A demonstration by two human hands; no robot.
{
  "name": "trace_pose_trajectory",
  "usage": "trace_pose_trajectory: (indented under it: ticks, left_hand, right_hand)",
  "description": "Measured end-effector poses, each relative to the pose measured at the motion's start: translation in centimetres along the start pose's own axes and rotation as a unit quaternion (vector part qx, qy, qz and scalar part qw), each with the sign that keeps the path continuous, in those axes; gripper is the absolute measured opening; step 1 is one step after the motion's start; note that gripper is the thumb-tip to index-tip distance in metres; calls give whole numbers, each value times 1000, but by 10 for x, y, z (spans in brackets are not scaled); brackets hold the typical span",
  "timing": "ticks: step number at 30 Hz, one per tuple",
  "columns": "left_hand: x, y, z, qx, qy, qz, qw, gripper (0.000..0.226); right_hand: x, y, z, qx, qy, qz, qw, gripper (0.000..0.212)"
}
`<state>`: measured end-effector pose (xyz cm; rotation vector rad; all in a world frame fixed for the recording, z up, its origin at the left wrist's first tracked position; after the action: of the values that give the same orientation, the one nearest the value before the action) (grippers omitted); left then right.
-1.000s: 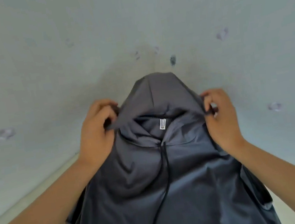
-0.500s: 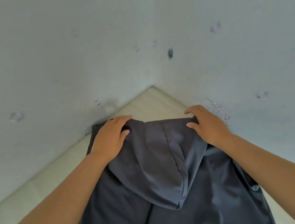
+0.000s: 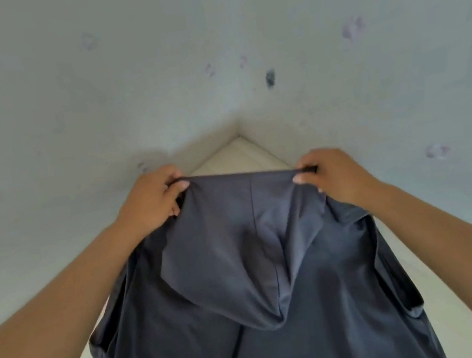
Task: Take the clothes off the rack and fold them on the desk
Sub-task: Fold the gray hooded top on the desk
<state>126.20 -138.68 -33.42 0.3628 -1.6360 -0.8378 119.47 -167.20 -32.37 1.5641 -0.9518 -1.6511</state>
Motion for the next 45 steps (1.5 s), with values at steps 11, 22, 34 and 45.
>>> trace_pose_trajectory:
  ticks: [11,22,34,45]
  left_hand:
    - [1,-108,73,-113,-100,-346,926,70]
    - [-47,-73,177,-60,-46,-340,937,59]
    - [-109,31,294,143,232,-124,954,70]
    - [-129,40,338,83,321,-55,942,23]
  right_hand:
    - [-34,-132,72,-151,94,161,971,61]
    - [-30,-138,119,-229,18,249,941,67]
    - [-249,-164,61,-134,336,185,914,40]
    - [-307,-254,75,-197,397,408,798,43]
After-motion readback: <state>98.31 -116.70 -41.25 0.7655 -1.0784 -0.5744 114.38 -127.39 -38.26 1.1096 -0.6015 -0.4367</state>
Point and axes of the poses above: each hand's wrist, its own z-axis away from the middle knuckle, its own y-axis out of the back of the hand, x = y × z, the point moved 10 cm from there along -z, towards the middle knuckle, and after that the axes turned 3 degrees about x, right-handed, at the moved point
